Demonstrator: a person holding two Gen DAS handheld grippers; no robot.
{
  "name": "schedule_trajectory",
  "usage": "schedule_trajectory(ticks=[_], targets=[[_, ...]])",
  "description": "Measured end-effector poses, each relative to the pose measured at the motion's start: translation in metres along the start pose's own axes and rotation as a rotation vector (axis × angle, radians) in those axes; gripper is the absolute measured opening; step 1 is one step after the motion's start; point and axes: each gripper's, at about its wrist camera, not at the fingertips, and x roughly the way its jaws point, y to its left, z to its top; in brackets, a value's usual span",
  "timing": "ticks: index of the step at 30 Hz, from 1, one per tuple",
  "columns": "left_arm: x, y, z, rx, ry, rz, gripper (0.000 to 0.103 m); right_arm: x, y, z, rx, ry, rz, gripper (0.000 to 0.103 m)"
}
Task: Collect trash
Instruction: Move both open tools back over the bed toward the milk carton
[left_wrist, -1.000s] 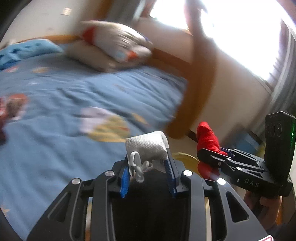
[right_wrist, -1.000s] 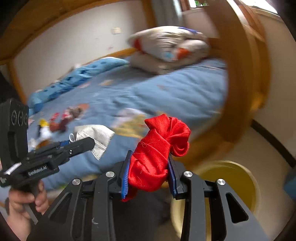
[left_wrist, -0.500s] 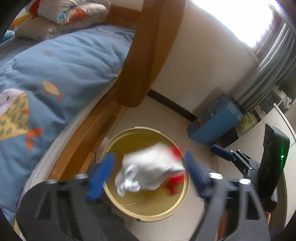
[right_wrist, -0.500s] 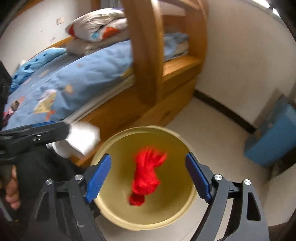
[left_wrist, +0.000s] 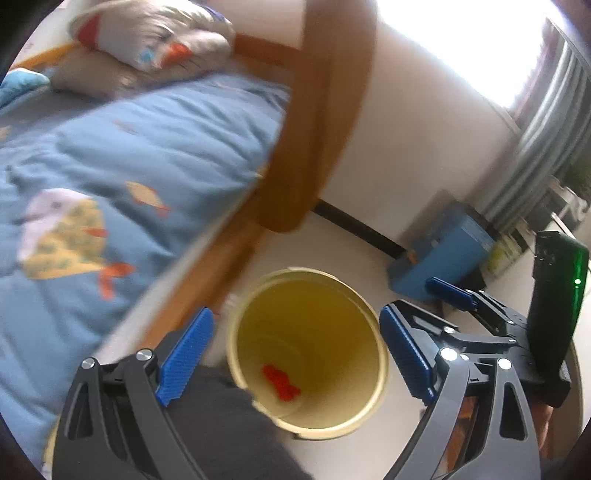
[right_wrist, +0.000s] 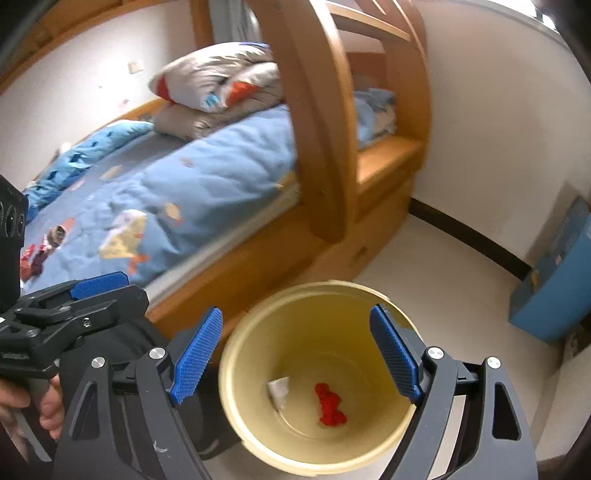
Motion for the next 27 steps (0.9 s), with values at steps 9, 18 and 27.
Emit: schedule_trajectory(ticks=[9,18,27], targets=[[-0.081,0.044,-0.006,-0.028,-0.119,0.32,0.096,0.006,0.071,0.023,-0.068,-0.076,0.136,0.082],[-0.192,0.124,-0.039,-0.195,-0.281,0.664,0.099,0.011,0.184,0.034,-0.198,-0.162,0.334,0.093],[-0.295,0.221,-0.104,-0.493,-0.349,0.966,0.099,0.009,0.334,0.023,-0.408,-0.219,0.575,0.095]])
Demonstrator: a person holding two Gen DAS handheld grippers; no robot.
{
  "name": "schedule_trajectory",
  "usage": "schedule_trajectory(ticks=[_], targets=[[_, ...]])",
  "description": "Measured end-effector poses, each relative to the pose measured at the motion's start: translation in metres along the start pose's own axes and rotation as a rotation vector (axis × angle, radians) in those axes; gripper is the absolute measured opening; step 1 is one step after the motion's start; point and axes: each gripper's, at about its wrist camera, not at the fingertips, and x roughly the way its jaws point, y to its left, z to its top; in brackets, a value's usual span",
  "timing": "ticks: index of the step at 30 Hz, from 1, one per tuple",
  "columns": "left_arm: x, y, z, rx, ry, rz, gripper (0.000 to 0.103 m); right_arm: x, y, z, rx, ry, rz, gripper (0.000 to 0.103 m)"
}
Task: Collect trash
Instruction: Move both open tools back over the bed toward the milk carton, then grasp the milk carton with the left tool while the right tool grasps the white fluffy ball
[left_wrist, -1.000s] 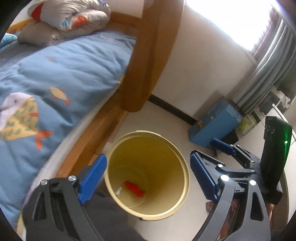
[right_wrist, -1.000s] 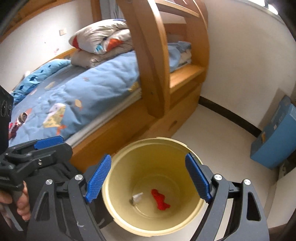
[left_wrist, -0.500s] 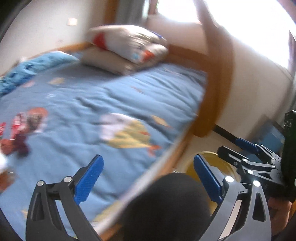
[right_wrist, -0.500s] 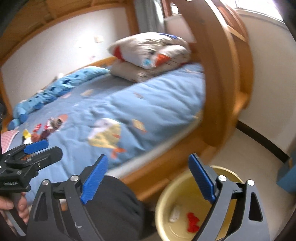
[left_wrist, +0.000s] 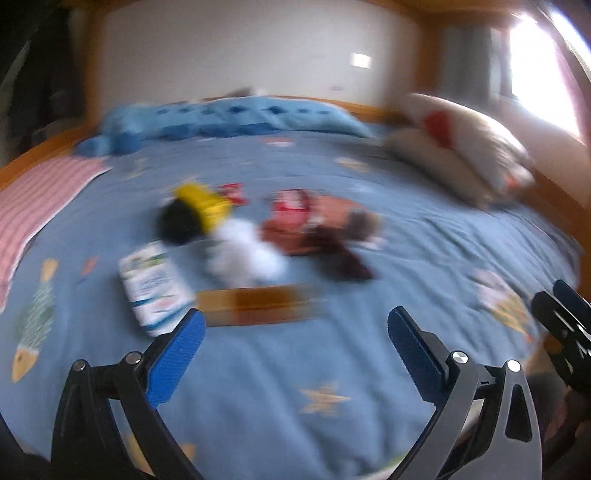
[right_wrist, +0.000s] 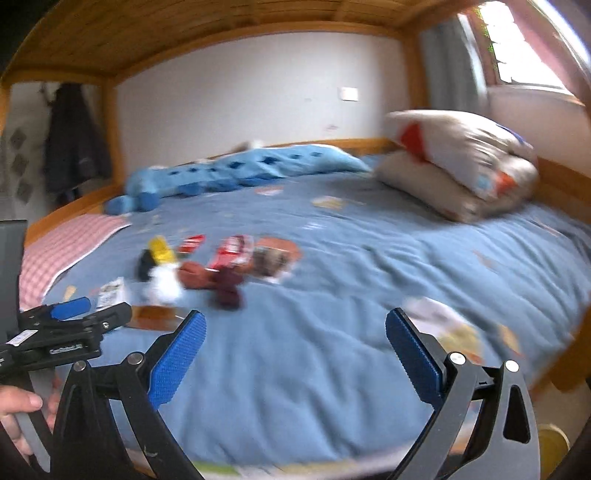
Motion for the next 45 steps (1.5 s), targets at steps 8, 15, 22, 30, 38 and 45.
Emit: schedule_trajectory(ticks=[8,15,22,30,38,45], targets=[[0.019,0.062,0.009,-0.146,-0.01,0.142,0.099,0.048,0.058,0.015,-0.036,0.007,0.113,0.095],[0.053,0.084,0.016,-0.227,0.036,0.188,0.099,0.068,0.07,0.014,-0.038,0.015,0.144,0.095],[0.083,0.098,0.021,-0.285,0.084,0.186,0.099,0.086,0.078,0.012,-0.026,0.046,0.182,0.095],[0.097,0.108,0.023,-0.31,0.12,0.175,0.098,0.101,0.09,0.016,-0.019,0.077,0.212,0.095],[0.114,0.126,0.018,-0.354,0.17,0.135,0.063,0.114,0.106,0.02,-0.037,0.092,0.214,0.095],[0.098,0.141,0.021,-0.359,0.121,0.089,0.058,0.137,0.123,0.023,-0.04,0.169,0.284,0.092]])
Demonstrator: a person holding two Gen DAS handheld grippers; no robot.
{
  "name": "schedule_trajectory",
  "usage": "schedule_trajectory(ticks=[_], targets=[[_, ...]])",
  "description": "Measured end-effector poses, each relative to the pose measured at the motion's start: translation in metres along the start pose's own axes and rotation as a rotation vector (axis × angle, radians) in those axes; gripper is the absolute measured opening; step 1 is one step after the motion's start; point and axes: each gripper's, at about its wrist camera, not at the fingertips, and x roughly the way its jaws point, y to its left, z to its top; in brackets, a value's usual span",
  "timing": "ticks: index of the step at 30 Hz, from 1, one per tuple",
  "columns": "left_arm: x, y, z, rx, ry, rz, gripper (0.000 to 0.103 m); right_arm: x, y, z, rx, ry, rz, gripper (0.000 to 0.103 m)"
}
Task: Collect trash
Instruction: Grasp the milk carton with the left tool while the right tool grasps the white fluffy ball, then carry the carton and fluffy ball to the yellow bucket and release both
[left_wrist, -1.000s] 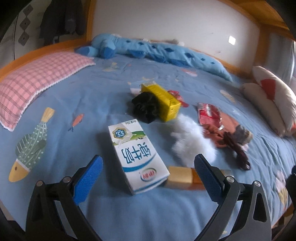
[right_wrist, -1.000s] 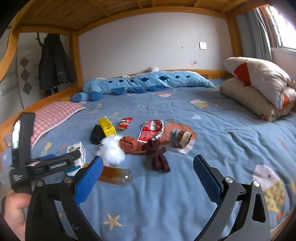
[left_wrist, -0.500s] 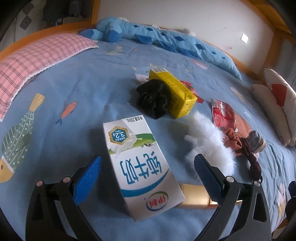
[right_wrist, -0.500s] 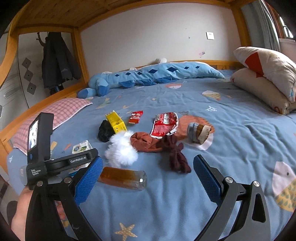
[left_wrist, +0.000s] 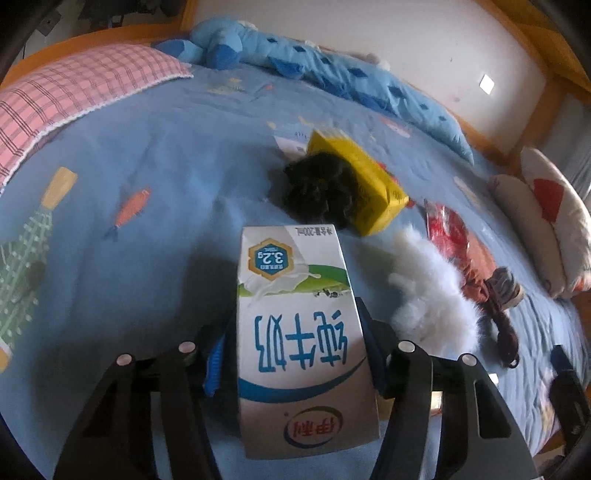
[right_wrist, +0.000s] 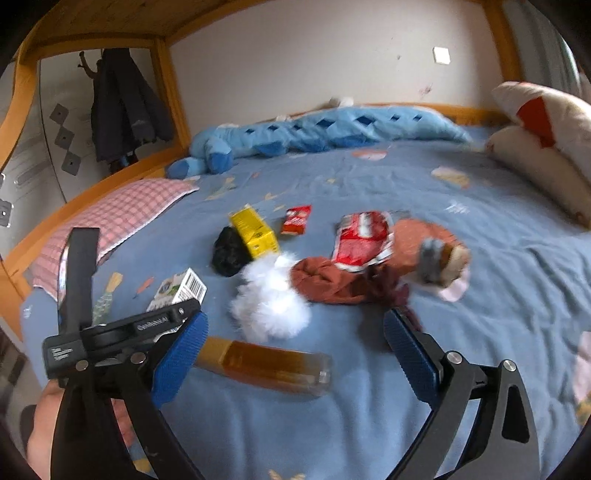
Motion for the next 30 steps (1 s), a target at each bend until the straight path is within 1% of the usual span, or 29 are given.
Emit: schedule_trajectory(ticks=[1,3,5,7,8,10,11,12,13,15,16,19,20,21,22,23,24,26,28,30], targets=[[-0.004,0.003,0.003,-0.002,-0.011,-0.001,0.058,0.004,0.002,0.002,-0.001,0.013,0.012,0.091],[-0.014,0.009,0.007,-0.01,-0.033,-0.02,0.058,0.017,0.01,0.007,-0.009,0.048,0.056,0.086],[-0.02,0.014,0.01,-0.02,-0.047,-0.034,0.058,0.032,0.02,0.013,-0.021,0.084,0.09,0.077],[-0.026,0.02,0.011,-0.035,-0.06,-0.058,0.058,0.047,0.027,0.018,-0.029,0.116,0.115,0.07],[-0.027,0.022,0.012,-0.039,-0.062,-0.066,0.058,0.052,0.029,0.02,-0.033,0.127,0.124,0.064],[-0.03,0.025,0.011,-0.044,-0.073,-0.071,0.058,0.067,0.036,0.026,-0.046,0.158,0.132,0.062],[-0.031,0.026,0.012,-0.043,-0.077,-0.074,0.058,0.077,0.039,0.029,-0.056,0.18,0.125,0.058],[-0.031,0.027,0.012,-0.043,-0.079,-0.078,0.058,0.085,0.04,0.031,-0.06,0.197,0.108,0.056],[-0.032,0.028,0.012,-0.045,-0.08,-0.083,0.058,0.091,0.04,0.032,-0.061,0.208,0.093,0.056],[-0.031,0.03,0.013,-0.05,-0.078,-0.089,0.058,0.109,0.039,0.032,-0.065,0.249,0.023,0.056],[-0.031,0.031,0.013,-0.052,-0.078,-0.092,0.058,0.114,0.038,0.032,-0.063,0.266,0.007,0.056],[-0.03,0.03,0.013,-0.049,-0.074,-0.1,0.058,0.134,0.036,0.03,-0.044,0.329,-0.005,0.056],[-0.03,0.029,0.013,-0.047,-0.074,-0.102,0.058,0.141,0.036,0.029,-0.054,0.353,-0.033,0.047],[-0.031,0.03,0.013,-0.045,-0.074,-0.102,0.058,0.146,0.036,0.029,-0.059,0.372,-0.051,0.04],[-0.032,0.029,0.013,-0.042,-0.077,-0.104,0.058,0.149,0.035,0.028,-0.059,0.382,-0.058,0.035],[-0.033,0.028,0.013,-0.038,-0.08,-0.105,0.058,0.147,0.033,0.03,-0.048,0.373,-0.043,0.031],[-0.035,0.029,0.013,-0.039,-0.084,-0.108,0.058,0.144,0.032,0.031,-0.039,0.365,-0.027,0.03],[-0.04,0.027,0.013,-0.036,-0.095,-0.114,0.058,0.132,0.03,0.036,-0.026,0.319,0.023,0.028],[-0.047,0.023,0.014,-0.027,-0.112,-0.121,0.058,0.114,0.032,0.043,-0.039,0.256,0.028,0.028],[-0.058,0.018,0.015,-0.015,-0.129,-0.13,0.058,0.088,0.034,0.05,-0.04,0.175,0.06,0.028]])
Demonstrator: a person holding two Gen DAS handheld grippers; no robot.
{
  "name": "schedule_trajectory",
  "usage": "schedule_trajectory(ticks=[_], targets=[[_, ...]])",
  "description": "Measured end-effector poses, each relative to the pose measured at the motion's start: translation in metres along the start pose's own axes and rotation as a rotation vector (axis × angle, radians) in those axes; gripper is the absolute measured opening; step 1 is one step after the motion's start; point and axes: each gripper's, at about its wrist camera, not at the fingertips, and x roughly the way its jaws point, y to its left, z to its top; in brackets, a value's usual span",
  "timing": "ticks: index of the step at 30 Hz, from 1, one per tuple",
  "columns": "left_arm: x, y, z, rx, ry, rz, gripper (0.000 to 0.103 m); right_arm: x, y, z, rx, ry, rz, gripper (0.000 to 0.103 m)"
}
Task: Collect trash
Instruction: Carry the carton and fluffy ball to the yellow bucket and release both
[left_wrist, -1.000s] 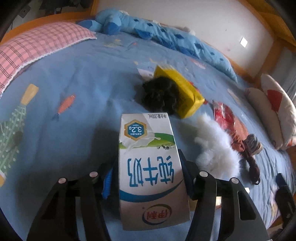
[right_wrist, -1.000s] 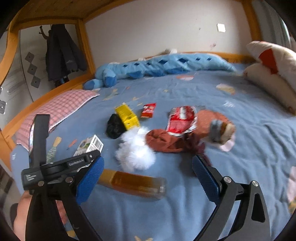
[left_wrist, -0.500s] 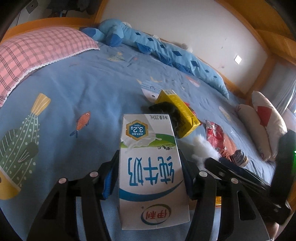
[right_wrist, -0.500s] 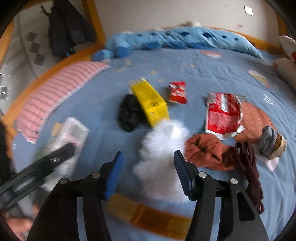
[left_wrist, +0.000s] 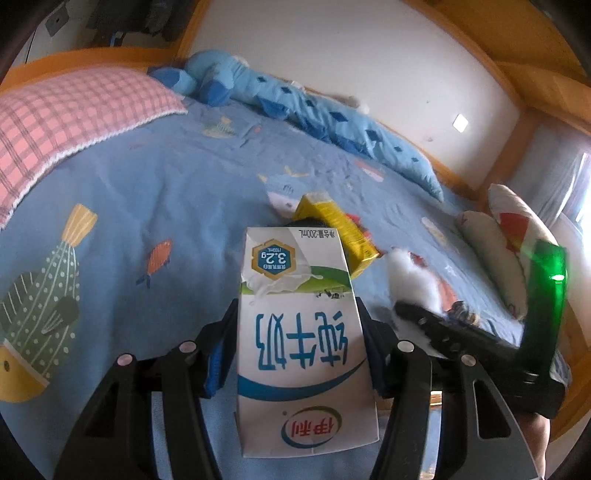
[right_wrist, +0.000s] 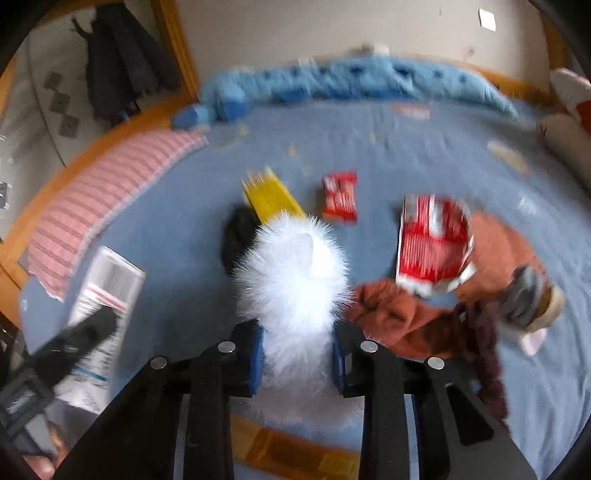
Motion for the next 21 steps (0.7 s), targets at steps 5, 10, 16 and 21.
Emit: schedule_trajectory(ticks=[5,10,16,21], targets=[[-0.027,-0.03,0.0,0.048,-0.029,-0.071,0.058,-0.057,-0.003,-0.004,0.007,-0.112,0.025,0.028],[-0.037,-0.078,-0.018,0.09,0.023,-0.225,0.058,-0.123,-0.025,-0.028,0.006,-0.206,-0.036,0.028],[-0.042,-0.154,-0.056,0.205,0.097,-0.367,0.058,-0.205,-0.075,-0.078,0.087,-0.256,-0.099,0.028],[-0.045,-0.221,-0.097,0.319,0.175,-0.486,0.058,-0.264,-0.117,-0.121,0.164,-0.287,-0.204,0.028]])
